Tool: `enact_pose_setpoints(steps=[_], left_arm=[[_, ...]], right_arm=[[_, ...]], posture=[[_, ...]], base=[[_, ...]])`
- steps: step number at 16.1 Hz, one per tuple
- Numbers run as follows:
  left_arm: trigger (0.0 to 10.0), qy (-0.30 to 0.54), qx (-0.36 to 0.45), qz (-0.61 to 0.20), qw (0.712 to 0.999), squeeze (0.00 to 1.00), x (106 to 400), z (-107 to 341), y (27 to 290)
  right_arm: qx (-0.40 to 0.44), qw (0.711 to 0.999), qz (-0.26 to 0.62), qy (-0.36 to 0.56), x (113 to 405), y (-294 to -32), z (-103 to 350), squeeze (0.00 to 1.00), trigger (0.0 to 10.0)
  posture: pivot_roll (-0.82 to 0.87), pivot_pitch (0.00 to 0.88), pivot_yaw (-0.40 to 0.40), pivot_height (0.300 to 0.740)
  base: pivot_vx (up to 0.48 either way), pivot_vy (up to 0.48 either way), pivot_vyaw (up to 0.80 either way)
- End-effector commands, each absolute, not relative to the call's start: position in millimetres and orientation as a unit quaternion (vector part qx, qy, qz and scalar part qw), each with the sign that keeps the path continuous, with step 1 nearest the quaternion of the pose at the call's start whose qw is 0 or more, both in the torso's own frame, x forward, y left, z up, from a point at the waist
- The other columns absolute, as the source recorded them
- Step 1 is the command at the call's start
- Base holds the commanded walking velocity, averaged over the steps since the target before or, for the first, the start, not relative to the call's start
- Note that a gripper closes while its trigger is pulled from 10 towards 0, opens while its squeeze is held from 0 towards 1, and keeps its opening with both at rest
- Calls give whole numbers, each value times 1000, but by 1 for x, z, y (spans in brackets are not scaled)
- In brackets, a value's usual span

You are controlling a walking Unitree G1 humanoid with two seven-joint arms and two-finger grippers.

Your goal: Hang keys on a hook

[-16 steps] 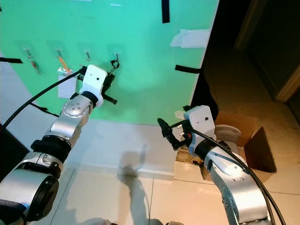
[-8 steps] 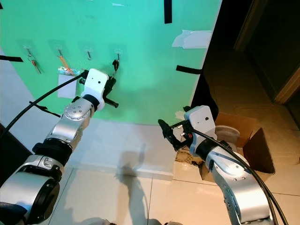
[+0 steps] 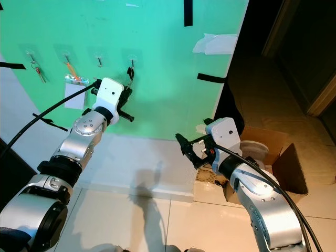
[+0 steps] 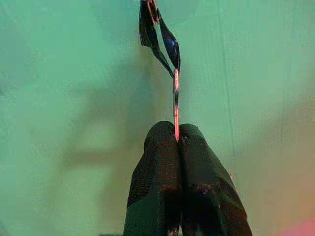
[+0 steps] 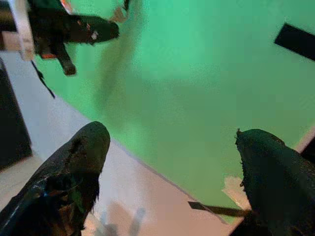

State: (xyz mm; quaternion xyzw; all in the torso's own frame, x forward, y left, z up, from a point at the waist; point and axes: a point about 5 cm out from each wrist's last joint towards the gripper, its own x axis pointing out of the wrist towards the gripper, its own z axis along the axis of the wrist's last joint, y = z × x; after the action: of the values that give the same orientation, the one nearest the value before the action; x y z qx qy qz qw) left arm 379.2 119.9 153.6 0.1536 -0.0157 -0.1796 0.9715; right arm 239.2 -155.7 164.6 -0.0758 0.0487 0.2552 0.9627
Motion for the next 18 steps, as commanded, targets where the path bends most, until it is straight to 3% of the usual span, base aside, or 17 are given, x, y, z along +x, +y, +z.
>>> enact_pose_setpoints(steps=[1,2,8,12,15,16,17,18], left_arm=[[10000,-11,153,-187,970,749,378,152,120],[10000,-10,150,-191,970,1000,378,151,120],[10000,-16,128,-189,973,1000,375,150,125],[10000,-40,37,-194,979,1000,353,142,138],[10000,-32,27,-180,983,1000,322,134,147],[10000,-37,40,-177,983,137,312,135,148],[10000,-35,85,-163,982,0,294,135,149],[10000,-34,85,-167,982,0,286,136,146]], right_arm=[[-69,962,264,34,238,-153,172,0,10000],[-59,962,266,28,238,-152,174,0,10000],[29,948,317,-5,230,-142,185,0,10000],[28,977,209,-7,234,-156,177,0,10000],[23,996,87,29,239,-175,158,0,10000],[24,996,79,34,239,-175,155,0,10000],[25,996,64,50,240,-174,148,0,10000],[32,996,47,61,241,-173,143,0,10000]], posture=[[-116,0,12,740],[-114,0,12,740],[-97,0,21,740],[-100,0,44,740],[-98,0,62,740],[-97,0,63,740],[-88,0,60,740],[-80,0,55,740]], base=[[0,0,0],[0,0,0],[0,0,0],[0,0,0],[0,0,0],[0,0,0],[0,0,800],[0,0,800]])
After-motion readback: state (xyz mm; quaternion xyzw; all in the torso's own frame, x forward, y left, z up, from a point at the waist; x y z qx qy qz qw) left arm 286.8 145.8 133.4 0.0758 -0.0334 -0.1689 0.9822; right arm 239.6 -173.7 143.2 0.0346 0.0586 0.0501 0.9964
